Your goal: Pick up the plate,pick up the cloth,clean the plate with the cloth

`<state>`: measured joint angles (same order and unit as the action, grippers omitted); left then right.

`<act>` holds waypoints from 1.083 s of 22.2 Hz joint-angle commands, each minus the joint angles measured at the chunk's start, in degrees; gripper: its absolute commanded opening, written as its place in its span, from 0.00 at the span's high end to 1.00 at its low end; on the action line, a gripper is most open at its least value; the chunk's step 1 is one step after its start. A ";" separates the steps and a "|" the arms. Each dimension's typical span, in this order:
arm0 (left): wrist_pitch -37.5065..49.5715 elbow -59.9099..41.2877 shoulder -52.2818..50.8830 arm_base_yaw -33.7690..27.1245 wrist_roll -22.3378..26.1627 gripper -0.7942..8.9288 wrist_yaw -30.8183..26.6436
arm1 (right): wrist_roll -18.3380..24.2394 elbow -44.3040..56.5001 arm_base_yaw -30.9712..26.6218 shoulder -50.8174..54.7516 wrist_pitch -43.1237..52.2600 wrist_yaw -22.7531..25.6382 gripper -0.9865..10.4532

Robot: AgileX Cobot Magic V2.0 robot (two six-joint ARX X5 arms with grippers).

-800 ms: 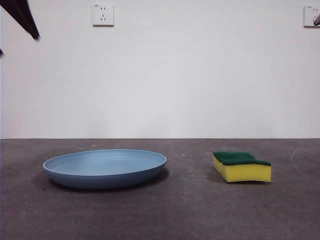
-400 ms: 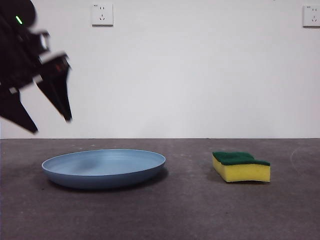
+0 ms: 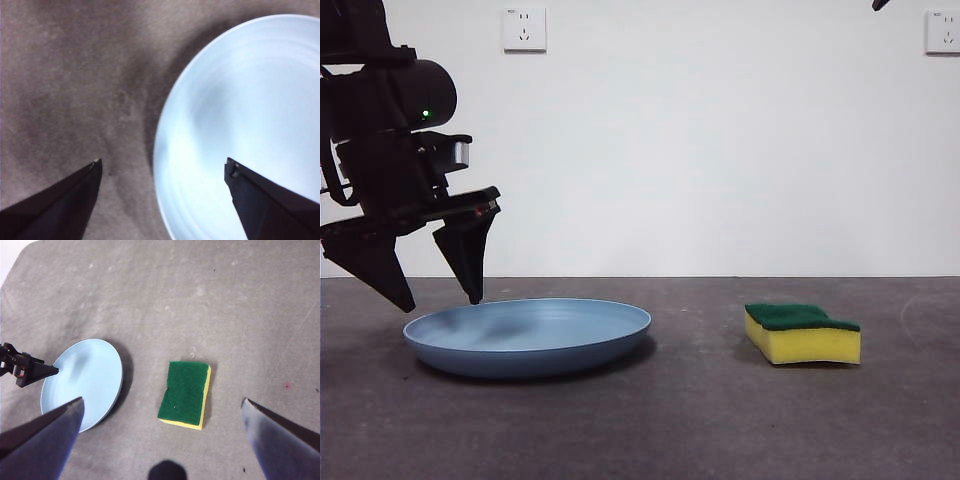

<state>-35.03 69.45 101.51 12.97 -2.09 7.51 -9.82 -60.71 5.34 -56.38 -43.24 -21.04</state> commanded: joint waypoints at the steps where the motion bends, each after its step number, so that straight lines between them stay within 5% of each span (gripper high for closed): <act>1: 0.92 -0.07 0.70 0.07 0.68 0.50 -0.81 | 0.28 -0.02 0.13 0.02 0.24 -0.07 0.45; 13: 0.70 -0.07 4.20 0.28 0.66 0.50 -1.29 | 0.28 -0.02 0.13 0.02 0.24 -0.07 0.45; 14: 0.94 -0.07 4.35 0.50 0.66 0.53 -1.40 | 0.28 -0.02 0.13 0.02 0.24 -0.07 0.45; 18: 1.01 -0.07 4.42 1.95 0.92 0.89 -1.49 | 0.28 -0.02 0.13 0.02 0.26 -0.07 0.45; 24: 0.63 -0.02 4.39 2.34 2.38 0.93 -1.49 | 0.42 -0.02 1.46 -0.63 1.88 -4.81 0.45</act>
<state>-34.13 70.00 105.10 15.16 -1.48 7.07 -9.80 -60.71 6.68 -56.73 -41.56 -25.54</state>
